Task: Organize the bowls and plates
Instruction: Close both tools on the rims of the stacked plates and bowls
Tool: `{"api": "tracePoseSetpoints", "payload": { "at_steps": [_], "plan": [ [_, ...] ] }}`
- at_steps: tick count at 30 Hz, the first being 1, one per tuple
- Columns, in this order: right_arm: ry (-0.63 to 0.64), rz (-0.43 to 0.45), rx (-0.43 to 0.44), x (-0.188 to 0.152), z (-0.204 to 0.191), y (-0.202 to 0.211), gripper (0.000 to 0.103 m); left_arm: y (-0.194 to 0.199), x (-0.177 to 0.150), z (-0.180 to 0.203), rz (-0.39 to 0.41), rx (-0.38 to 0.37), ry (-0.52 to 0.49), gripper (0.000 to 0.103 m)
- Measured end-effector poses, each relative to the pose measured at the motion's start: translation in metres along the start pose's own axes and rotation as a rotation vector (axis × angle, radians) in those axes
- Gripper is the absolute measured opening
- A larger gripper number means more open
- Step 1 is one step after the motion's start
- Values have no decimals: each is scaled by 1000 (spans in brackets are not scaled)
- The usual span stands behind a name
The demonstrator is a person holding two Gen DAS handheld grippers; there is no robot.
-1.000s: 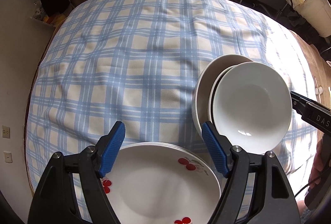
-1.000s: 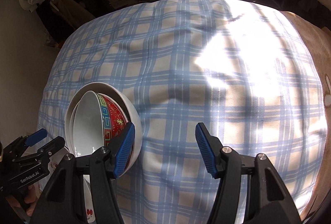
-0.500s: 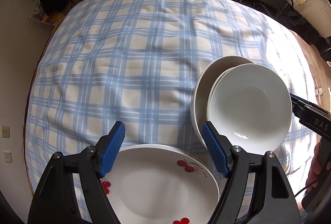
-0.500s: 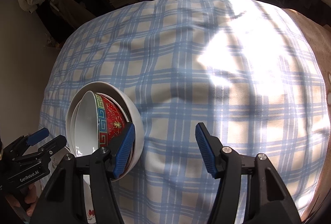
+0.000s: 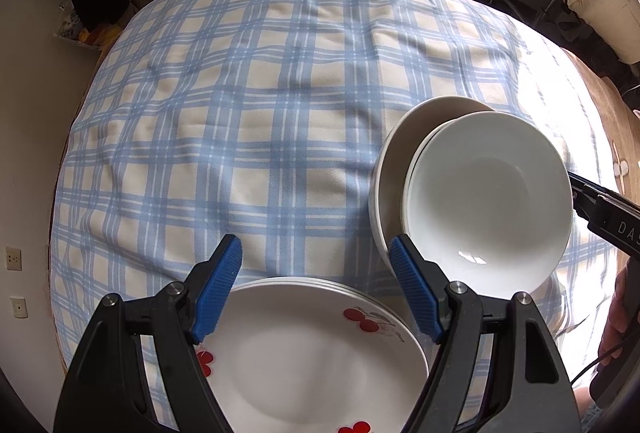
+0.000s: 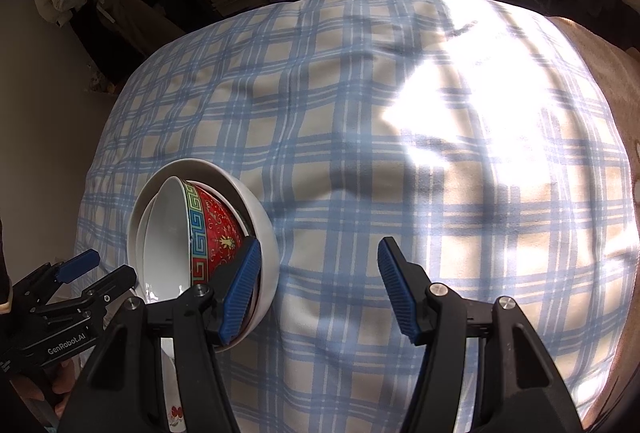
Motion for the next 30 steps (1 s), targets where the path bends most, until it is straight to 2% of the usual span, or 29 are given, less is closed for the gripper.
{"api": "tracePoseSetpoints", "payload": {
  "at_steps": [5,9,15,17,20,24,26,30],
  "plan": [
    [34,-2,-21,0,-4,-2,64,3,0,6,7,48,-58,76],
    [80,-2,-72,-2,-15,-6,64,3,1,6,5,64,-74,76],
    [71,-14,-65,-2,-15,-7,64,1,4,-3,12,24,-22,74],
    [58,-22,-52,-2,-14,-7,64,0,4,-5,9,-16,-7,61],
    [59,-24,-45,-2,-16,-7,64,-1,5,-7,7,-66,24,48],
    [56,-31,-34,-2,-17,-7,64,-2,6,-4,16,-90,33,37],
    [45,-35,-25,-1,-16,-8,64,-3,7,-2,17,-110,37,27],
    [29,-41,-15,0,-15,-9,64,-7,9,-4,8,-155,64,18]
  ]
}}
Point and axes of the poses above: each gripper's, at about its wrist camera, not at the fingertips, and y roughly against the way its jaws point, z to its right, x to its top, the point moved 1 cm from there along -y, roughly the way its jaws point, and after that the axes turned 6 degrees about -x, right-handed, at the moved point
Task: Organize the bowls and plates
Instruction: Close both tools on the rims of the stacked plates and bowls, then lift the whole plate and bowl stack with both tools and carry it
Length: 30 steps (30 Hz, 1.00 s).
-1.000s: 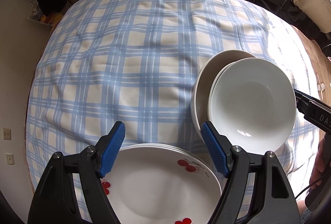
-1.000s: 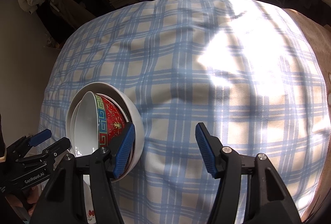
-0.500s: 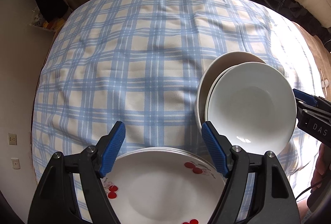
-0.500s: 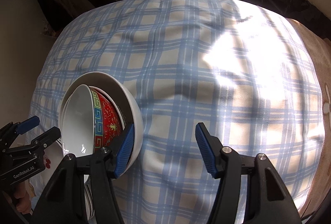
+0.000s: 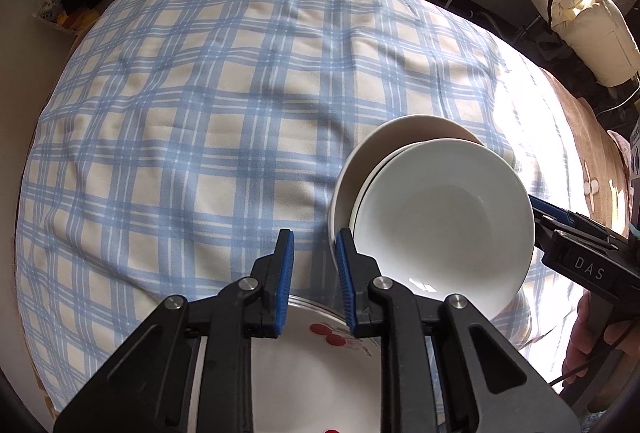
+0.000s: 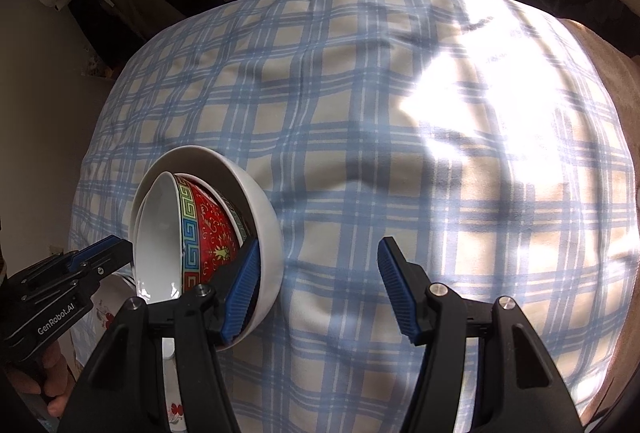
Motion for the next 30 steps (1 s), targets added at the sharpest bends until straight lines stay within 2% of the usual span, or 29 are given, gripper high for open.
{"api": "tracePoseSetpoints", "payload": {
  "at_steps": [5,6,7,8,10,12,14,20,26,30],
  "plan": [
    [23,12,-10,0,-4,1,63,-8,1,-8,-6,-61,76,11],
    [25,12,-5,0,-5,1,57,-9,1,-8,-5,-70,81,11],
    [28,10,15,-1,-6,0,43,-9,0,-7,-4,-78,80,10],
    [28,4,38,-1,-7,0,35,-9,0,-4,-3,-84,73,7],
    [36,0,62,-2,-13,-1,14,-10,1,1,-5,-75,58,4],
    [48,4,62,-2,-20,-1,9,-11,1,8,-3,-36,37,4],
    [43,10,45,-2,-22,-1,9,-12,2,10,2,-15,19,4],
    [9,10,67,0,-17,-7,9,-12,4,4,5,-47,52,4],
    [-23,21,74,-1,-16,-10,10,-14,4,3,8,-47,83,3],
    [-18,20,66,-1,-17,-9,10,-14,4,3,18,-34,67,3]
  ]
}}
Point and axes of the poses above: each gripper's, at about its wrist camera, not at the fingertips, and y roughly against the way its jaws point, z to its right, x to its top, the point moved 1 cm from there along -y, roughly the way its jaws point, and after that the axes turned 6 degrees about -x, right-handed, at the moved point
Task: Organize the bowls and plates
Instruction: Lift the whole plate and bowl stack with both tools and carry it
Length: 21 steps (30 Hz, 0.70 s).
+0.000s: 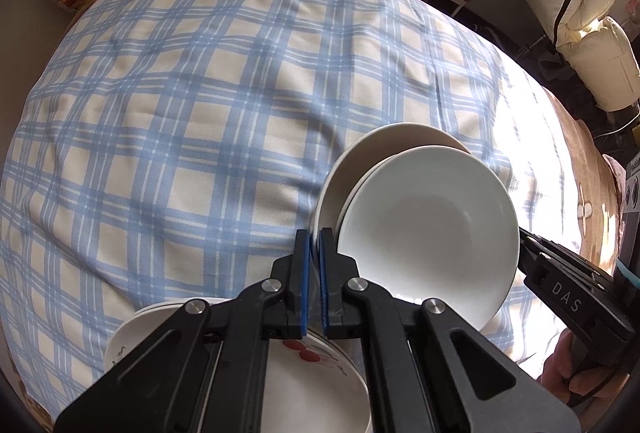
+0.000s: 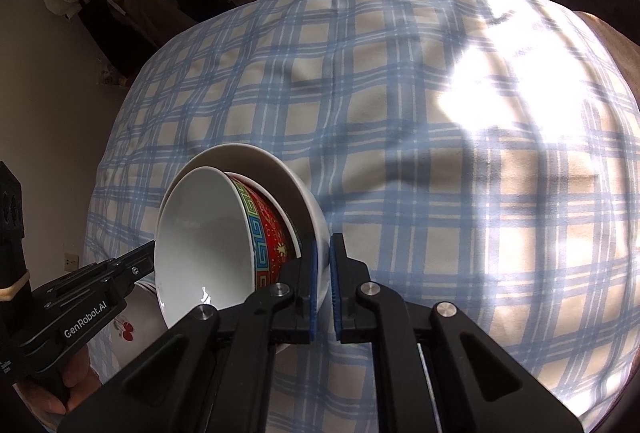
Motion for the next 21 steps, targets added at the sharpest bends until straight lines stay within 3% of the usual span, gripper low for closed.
{"api": "tracePoseSetpoints", "payload": {
  "at_steps": [17,21],
  "plan": [
    [-10,22,-32,-2,-3,2,10,0,-2,-4,-1,-9,52,3],
    [-23,41,-38,-5,-2,3,10,-1,-1,2,-8,24,19,3]
  ]
}}
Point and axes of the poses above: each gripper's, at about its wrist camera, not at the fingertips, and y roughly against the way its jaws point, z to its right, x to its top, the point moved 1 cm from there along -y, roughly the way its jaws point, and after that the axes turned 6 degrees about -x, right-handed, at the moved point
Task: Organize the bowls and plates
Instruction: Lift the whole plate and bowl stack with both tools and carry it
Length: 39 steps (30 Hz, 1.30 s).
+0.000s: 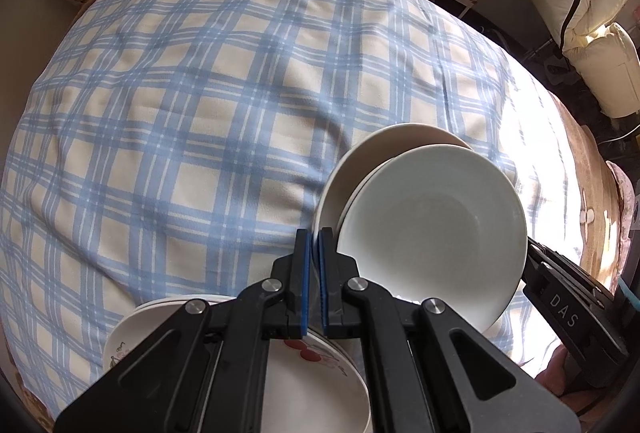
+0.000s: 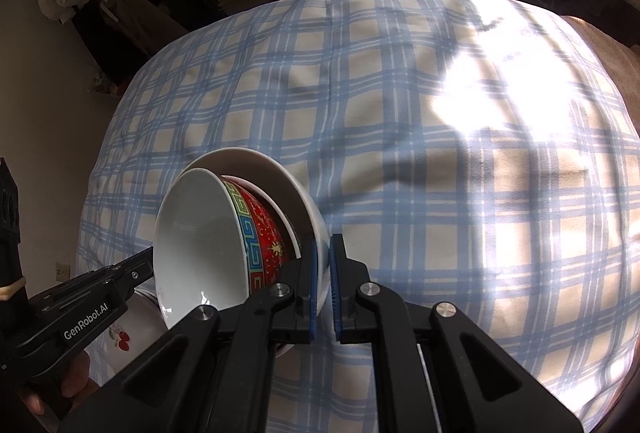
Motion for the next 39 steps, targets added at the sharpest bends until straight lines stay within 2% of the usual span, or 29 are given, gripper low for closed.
{"api": "tracePoseSetpoints", "payload": {
  "at_steps": [9,24,39],
  "plan": [
    [15,2,-11,-2,-2,3,10,4,-2,1,16,-3,-25,2],
    [0,20,5,-9,-2,21,9,14,3,8,-8,29,-60,1],
    [1,73,28,-17,-9,52,9,48,-4,16,32,60,-90,1]
  ]
}}
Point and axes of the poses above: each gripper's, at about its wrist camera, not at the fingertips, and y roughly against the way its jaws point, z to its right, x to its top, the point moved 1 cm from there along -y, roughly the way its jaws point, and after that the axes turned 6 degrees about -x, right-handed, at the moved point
